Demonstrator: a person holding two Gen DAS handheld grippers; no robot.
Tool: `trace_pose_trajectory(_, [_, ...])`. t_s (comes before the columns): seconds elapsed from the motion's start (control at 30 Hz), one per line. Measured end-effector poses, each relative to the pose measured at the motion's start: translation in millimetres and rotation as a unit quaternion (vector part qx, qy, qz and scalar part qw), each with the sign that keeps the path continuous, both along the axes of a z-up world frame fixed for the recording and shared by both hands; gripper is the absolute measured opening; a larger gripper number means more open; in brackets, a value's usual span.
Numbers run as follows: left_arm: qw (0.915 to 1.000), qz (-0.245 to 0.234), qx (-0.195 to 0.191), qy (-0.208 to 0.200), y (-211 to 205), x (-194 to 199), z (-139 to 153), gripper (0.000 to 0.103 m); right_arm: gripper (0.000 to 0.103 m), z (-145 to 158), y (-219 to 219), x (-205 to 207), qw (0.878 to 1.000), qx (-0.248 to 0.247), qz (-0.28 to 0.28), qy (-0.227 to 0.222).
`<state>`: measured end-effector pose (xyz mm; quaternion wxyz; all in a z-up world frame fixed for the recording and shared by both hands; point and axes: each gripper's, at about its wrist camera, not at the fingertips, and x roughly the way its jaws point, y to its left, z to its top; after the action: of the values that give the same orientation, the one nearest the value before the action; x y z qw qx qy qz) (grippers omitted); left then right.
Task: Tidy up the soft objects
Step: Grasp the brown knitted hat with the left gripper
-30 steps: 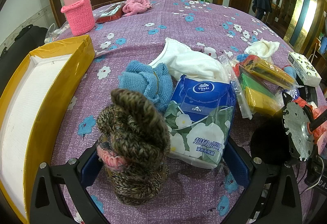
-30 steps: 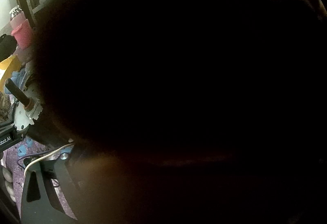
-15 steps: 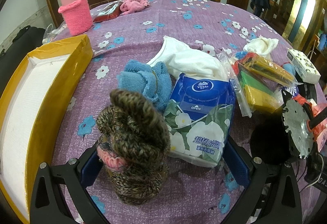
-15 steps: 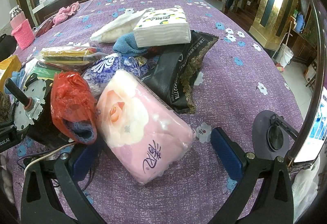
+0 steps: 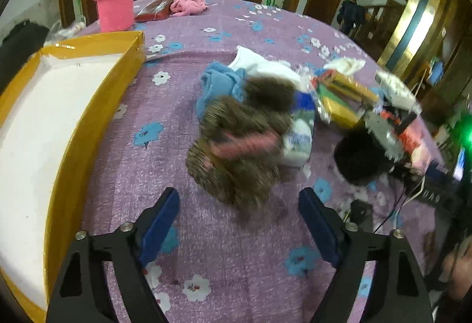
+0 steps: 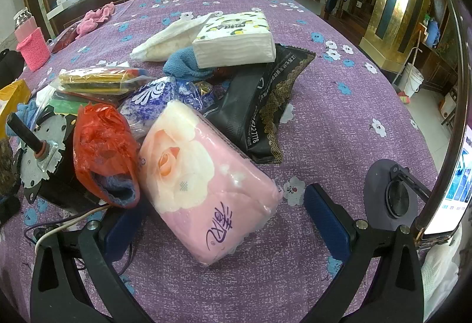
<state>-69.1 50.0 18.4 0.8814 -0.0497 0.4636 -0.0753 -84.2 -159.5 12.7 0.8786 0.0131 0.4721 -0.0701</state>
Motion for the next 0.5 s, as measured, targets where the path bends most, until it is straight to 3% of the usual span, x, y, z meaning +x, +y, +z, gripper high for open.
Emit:
trace_pose_trajectory(0.17, [0.9968,-0.008,0.078,0.019,-30.1,2.5,-6.2,0.102,0.103,1.2,-0.5,-2.4,1.0,0.004,0.005,0.006])
trace_pose_trajectory(0.4, [0.9968,0.0,0.079,0.017,-31.2,-1.8,-5.9,0.101,0.103,4.0,2.4,-14.1,1.0,-0.002,0.013,0.025])
trace_pose_trajectory(0.43, [0.9972,-0.004,0.073,0.015,-32.9,-4.0,-5.4,0.098,0.103,4.1,2.5,-16.2,1.0,-0.002,0.017,0.026])
trace_pose_trajectory(0.5, [0.9986,-0.004,0.053,0.003,-26.7,-12.8,0.0,0.083,0.103,4.8,1.0,-21.2,0.999,0.004,0.024,0.029])
